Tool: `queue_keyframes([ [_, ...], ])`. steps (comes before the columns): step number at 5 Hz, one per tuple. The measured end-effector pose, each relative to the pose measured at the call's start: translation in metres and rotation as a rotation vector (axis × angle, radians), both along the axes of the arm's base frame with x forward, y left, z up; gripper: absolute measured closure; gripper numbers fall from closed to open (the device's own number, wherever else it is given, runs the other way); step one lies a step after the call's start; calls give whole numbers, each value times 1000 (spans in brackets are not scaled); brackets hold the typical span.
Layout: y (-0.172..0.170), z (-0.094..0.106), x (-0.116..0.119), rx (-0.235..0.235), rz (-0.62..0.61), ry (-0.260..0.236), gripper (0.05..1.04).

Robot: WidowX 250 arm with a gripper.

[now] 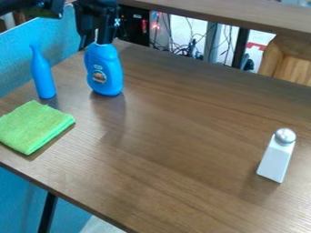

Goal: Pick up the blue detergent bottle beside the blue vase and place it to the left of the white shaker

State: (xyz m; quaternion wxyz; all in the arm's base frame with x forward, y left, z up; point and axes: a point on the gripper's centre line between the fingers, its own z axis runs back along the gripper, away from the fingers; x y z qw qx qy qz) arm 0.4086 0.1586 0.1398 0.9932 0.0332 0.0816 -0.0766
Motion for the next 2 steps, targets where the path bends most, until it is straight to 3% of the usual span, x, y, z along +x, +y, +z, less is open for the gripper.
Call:
queue_keyframes([
  [1, 0, -7, 1, -3, 2, 15, 123],
  [2, 2, -9, 5, 2, 4, 8, 396],
])
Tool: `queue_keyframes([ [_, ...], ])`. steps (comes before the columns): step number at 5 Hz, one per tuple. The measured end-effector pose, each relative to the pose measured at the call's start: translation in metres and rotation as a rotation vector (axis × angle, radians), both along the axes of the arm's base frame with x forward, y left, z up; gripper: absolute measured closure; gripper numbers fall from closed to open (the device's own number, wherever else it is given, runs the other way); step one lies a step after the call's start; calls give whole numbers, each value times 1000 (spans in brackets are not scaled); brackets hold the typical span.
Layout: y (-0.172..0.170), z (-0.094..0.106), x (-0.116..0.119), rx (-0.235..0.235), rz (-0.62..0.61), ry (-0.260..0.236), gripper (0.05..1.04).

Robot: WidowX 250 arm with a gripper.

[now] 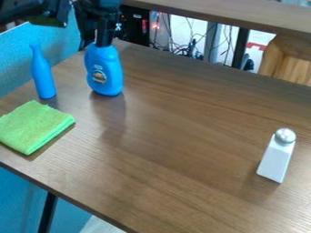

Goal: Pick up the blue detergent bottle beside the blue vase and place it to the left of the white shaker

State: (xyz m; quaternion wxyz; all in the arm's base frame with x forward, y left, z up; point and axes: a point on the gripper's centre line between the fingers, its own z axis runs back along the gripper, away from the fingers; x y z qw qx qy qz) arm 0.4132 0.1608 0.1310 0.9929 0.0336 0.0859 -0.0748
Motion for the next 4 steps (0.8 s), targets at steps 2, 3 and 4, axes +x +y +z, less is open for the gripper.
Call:
queue_keyframes([
  [2, -2, -1, 0, -14, 15, 11, 643],
  [3, -5, -1, -4, -20, 24, 4, 643],
  [4, -16, 12, -15, -33, 21, -26, 643],
])
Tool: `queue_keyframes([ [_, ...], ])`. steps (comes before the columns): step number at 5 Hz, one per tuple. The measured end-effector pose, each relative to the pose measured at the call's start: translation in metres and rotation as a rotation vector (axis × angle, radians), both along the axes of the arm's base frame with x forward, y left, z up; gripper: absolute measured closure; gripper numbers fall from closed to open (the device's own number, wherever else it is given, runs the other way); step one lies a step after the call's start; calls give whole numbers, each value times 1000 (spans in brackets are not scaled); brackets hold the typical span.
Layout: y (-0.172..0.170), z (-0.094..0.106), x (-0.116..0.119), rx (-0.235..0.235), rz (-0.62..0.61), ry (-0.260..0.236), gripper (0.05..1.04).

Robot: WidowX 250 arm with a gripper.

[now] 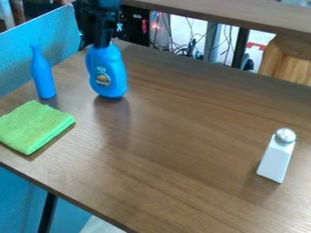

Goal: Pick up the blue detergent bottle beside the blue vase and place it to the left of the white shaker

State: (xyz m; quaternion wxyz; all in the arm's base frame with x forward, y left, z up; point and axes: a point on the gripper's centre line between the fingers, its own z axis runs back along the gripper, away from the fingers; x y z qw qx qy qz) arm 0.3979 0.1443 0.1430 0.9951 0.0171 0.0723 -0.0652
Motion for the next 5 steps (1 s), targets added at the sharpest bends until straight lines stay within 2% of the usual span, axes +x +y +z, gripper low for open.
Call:
queue_keyframes([
  [1, -51, 33, -3, 1, -88, -98, 643],
  [2, -102, 33, -8, -15, -193, -95, 643],
  [3, -149, 25, -16, -23, -280, -64, 643],
  [4, -191, 22, -22, -9, -364, -43, 643],
  [5, -204, 12, -34, -10, -400, 0, 643],
])
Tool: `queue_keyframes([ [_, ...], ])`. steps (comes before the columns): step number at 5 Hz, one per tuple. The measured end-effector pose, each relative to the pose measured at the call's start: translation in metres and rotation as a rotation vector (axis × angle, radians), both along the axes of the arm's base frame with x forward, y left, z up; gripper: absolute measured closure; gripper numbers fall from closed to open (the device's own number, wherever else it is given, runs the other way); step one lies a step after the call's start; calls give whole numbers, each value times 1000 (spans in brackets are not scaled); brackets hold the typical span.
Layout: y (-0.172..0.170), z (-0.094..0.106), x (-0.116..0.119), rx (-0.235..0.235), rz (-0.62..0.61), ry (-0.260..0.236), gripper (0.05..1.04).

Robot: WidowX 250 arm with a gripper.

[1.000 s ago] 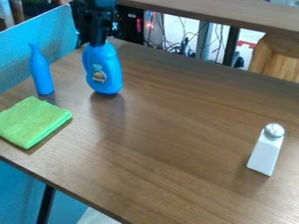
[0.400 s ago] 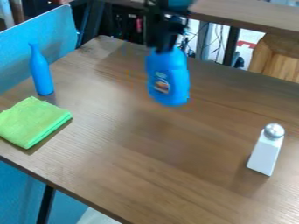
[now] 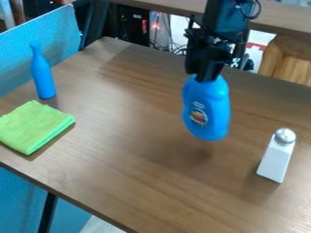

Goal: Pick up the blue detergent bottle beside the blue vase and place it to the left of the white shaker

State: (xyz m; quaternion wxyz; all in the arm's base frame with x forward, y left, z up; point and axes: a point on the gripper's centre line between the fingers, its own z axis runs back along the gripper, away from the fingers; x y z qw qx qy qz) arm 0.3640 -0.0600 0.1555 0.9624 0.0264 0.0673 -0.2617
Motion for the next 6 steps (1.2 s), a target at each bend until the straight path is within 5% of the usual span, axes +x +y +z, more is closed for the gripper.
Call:
queue_keyframes([
  [3, 11, -10, -6, 59, 31, 44, 643],
  [5, 8, -27, -1, 34, 12, 75, 643],
  [6, 6, -28, 4, 2, 6, 46, 643],
])
